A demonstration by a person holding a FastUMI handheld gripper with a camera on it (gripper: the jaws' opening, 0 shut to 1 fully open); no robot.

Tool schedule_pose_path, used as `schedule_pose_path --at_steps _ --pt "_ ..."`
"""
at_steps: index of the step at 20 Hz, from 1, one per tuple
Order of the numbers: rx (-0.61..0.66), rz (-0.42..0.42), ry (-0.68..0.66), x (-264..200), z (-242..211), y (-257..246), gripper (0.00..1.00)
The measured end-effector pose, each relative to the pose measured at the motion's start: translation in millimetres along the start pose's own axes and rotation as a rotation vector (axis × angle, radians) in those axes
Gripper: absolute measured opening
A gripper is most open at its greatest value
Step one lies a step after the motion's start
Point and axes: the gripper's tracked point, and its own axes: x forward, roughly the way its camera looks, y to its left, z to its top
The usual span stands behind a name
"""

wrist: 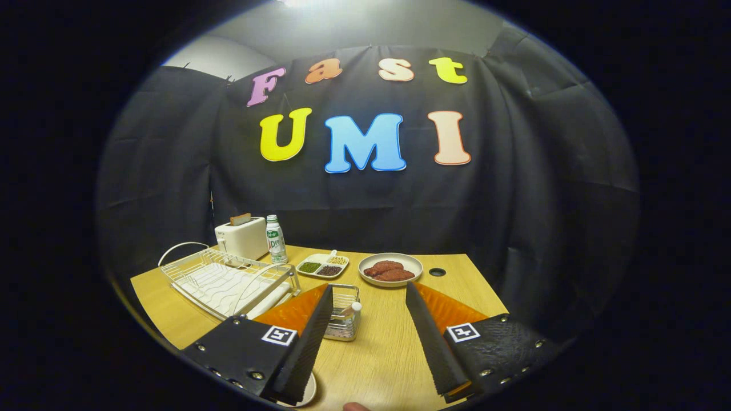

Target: Take the plate from the dish rack, then take the spoon from the basket and place it into the plate.

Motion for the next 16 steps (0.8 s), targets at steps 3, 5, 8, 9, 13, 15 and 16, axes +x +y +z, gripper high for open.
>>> schedule_pose_path --at_steps 3,5,8,9,13,15,16 --pt "-0.008 -0.014 -0.072 23 -1 0 0.8" --pt "-0.008 -0.008 -0.099 40 -9 1 0.81" --pt "0.022 0.002 -0.118 67 -21 5 0.81" --pt "0.026 0.013 -0.117 76 -26 7 0.8" --pt "0.033 0.037 -0.123 97 -38 13 0.78" --pt "0.034 0.036 -0.112 110 -44 12 0.72" --pt "0.044 0.042 -0.104 111 -48 15 0.68"
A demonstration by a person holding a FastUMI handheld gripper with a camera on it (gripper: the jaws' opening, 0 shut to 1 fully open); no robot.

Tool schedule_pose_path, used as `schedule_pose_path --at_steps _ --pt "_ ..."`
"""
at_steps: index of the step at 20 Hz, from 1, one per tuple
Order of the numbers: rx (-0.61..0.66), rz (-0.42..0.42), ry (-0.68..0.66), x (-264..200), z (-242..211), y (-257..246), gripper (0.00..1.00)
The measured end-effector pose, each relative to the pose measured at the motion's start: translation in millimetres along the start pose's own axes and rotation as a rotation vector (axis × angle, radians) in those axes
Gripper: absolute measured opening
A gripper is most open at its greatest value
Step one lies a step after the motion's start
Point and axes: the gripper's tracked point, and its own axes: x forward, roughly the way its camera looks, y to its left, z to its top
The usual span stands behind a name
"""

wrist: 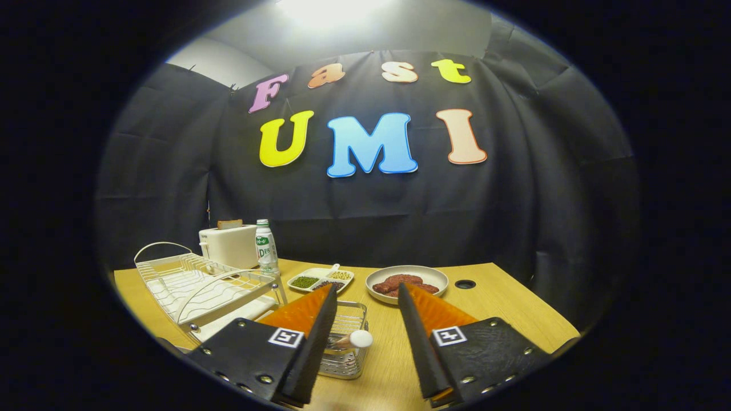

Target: Take the plate from the dish rack, then take the spoon from the basket and place it into the plate.

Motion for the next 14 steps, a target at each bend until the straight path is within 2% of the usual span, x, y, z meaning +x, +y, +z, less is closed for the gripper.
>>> schedule_pose_path --at_steps 1,3,5,8,14 --pt "0.012 0.014 -0.002 -2 -1 4 0.49" --pt "0.026 0.028 0.009 -1 -1 9 0.23" --pt "-0.015 0.03 0.008 -9 5 15 0.12" --pt "-0.042 0.042 0.003 -13 21 23 0.11" --pt "-0.063 -0.021 -0.008 -28 68 17 0.11"
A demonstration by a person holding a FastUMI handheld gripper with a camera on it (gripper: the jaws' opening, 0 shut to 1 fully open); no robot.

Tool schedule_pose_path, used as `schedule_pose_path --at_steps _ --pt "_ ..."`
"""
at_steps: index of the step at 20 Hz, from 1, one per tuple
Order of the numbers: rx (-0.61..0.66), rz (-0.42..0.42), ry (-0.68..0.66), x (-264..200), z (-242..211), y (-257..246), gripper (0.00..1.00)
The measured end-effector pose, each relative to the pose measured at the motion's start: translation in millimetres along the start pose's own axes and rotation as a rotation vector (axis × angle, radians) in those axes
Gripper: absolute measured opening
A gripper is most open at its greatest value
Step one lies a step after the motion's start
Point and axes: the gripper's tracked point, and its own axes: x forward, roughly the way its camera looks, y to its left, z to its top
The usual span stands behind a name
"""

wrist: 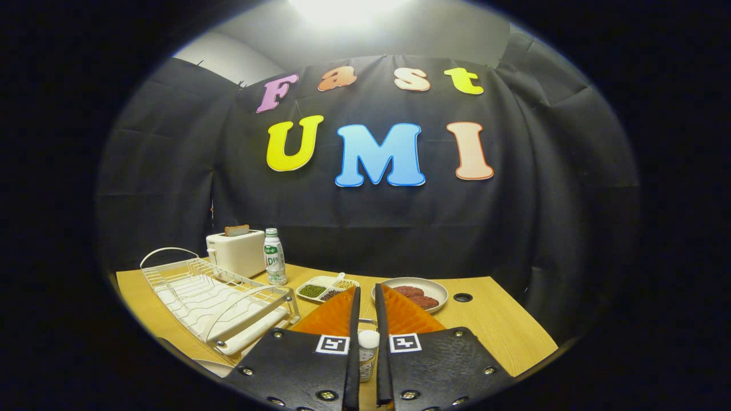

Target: Take the plate from the dish rack, then take the spoon from the basket and place it into the plate.

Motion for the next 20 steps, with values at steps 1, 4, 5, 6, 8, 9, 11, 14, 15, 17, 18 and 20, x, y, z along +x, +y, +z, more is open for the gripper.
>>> schedule_pose_path --at_steps 1,4,5,6,8,9,11,14,15,17,18,20 --pt "-0.003 -0.014 0.001 -4 9 -3 0.11" --pt "-0.019 -0.045 0.002 -19 39 -9 0.11" --pt "-0.027 -0.046 0.003 -25 49 -8 0.11" --pt "-0.037 -0.048 0.007 -31 55 -8 0.11" --pt "-0.059 -0.052 0.013 -43 68 -7 0.11" --pt "-0.069 -0.054 0.017 -49 75 -6 0.11" --pt "-0.082 -0.061 0.023 -60 86 -5 0.11" --pt "-0.086 -0.071 0.032 -73 101 -1 0.11" --pt "-0.084 -0.072 0.035 -77 105 1 0.11" --pt "-0.081 -0.076 0.04 -83 113 3 0.11" --pt "-0.083 -0.079 0.043 -86 116 6 0.11" --pt "-0.07 -0.083 0.071 -94 116 11 0.11"
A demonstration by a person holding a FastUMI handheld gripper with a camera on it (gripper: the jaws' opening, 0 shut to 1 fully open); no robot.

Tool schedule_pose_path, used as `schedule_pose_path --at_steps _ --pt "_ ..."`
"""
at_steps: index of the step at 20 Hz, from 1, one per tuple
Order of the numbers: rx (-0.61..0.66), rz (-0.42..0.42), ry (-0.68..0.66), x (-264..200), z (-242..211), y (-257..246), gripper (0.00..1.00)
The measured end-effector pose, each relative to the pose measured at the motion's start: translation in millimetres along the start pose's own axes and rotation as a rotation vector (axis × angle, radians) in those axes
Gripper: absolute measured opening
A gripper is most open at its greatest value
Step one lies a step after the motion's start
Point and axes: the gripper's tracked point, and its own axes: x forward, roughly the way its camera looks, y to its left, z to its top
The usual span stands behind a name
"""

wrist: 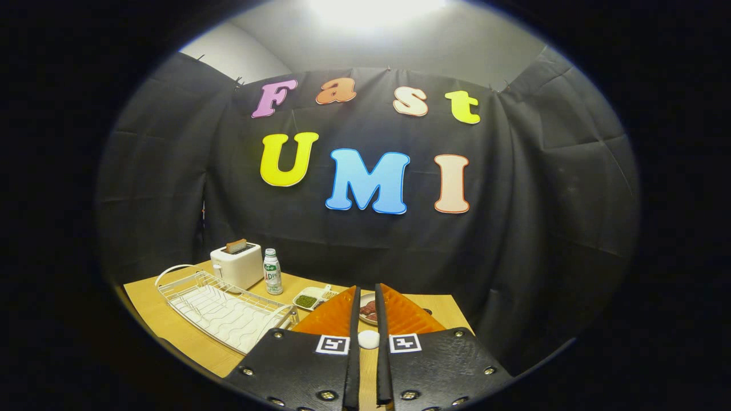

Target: Take the plate from the dish rack, then take the spoon from the basket and place it into the plate.

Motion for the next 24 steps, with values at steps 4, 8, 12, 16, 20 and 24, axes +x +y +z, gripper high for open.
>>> schedule_pose_path --at_steps 4,8,12,16,20,24 --pt "0.037 0.025 0.12 -19 -21 18 0.11" --pt "0.038 0.065 0.159 -32 -34 39 0.11" --pt "0.047 0.099 0.206 -37 -48 59 0.11" --pt "0.042 0.135 0.252 -36 -66 77 0.11" --pt "0.034 0.187 0.302 -34 -86 98 0.11" --pt "0.02 0.245 0.338 -32 -102 123 0.11"
